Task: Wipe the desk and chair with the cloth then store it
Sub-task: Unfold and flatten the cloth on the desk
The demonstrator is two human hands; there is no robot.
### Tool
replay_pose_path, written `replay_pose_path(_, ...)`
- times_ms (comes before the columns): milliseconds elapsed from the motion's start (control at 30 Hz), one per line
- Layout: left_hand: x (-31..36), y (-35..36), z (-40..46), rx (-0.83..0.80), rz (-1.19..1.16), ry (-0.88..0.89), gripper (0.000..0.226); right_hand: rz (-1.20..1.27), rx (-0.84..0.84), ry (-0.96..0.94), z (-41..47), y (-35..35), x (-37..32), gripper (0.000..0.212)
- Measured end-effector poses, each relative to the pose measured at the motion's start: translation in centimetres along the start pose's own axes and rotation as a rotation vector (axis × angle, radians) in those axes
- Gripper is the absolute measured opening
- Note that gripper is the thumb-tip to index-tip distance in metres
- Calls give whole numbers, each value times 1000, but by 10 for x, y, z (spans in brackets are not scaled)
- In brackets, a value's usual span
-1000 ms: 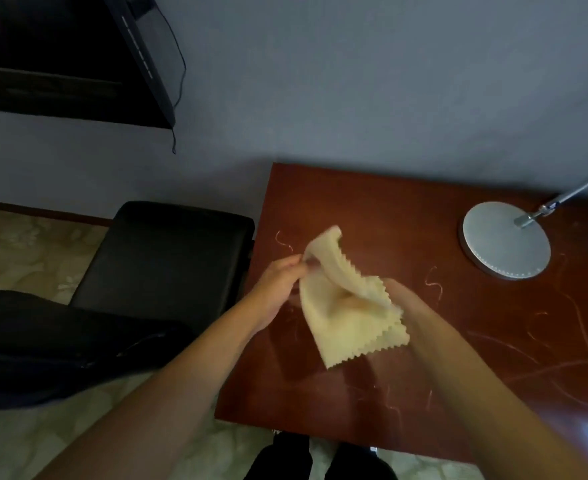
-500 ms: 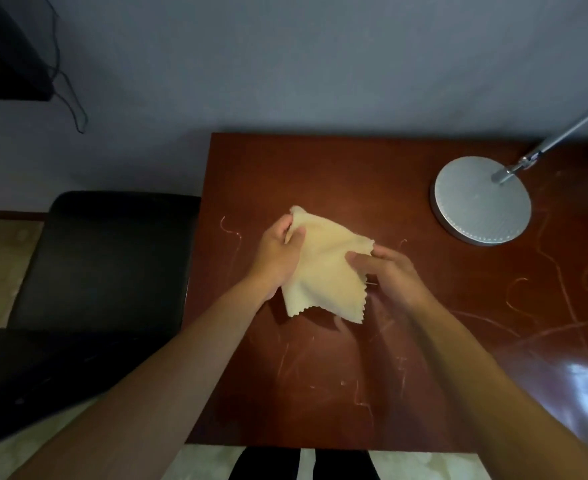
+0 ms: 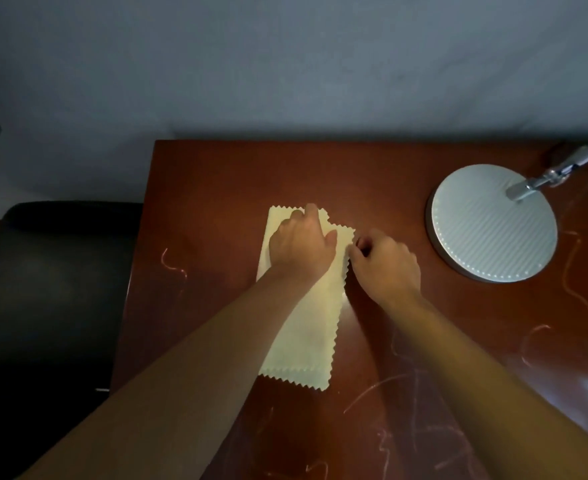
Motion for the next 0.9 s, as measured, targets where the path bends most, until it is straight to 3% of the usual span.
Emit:
replay_pose_path(200,18,8,20,-22,118,47,22,-58,-130,-55,33,2,-18,29)
replay_pose_path(433,7,-25,9,168,-83,61,9,-111,-230,-61,46,12,-21,29)
replay_pose_path(567,-3,-7,10,14,-34,-4,20,-78,-272,-65,48,9,-21,30)
replay_pose_path(667,-2,-1,14,-37,-6,-17,10,-88,-276,-46,49,9,-19,36)
replay_pose_path(900,14,-42,10,24,14,1,25,-18,-342,-32,55,15,-15,31)
Point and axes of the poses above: each hand's wrist, its own z-axis towards the middle knuckle, its own y-axis out of the palm, x = y × z, the point moved 10 cm from there along z, towards the middle knuckle, and after that the axes turned 11 degrees about y, right-handed, at the moved point
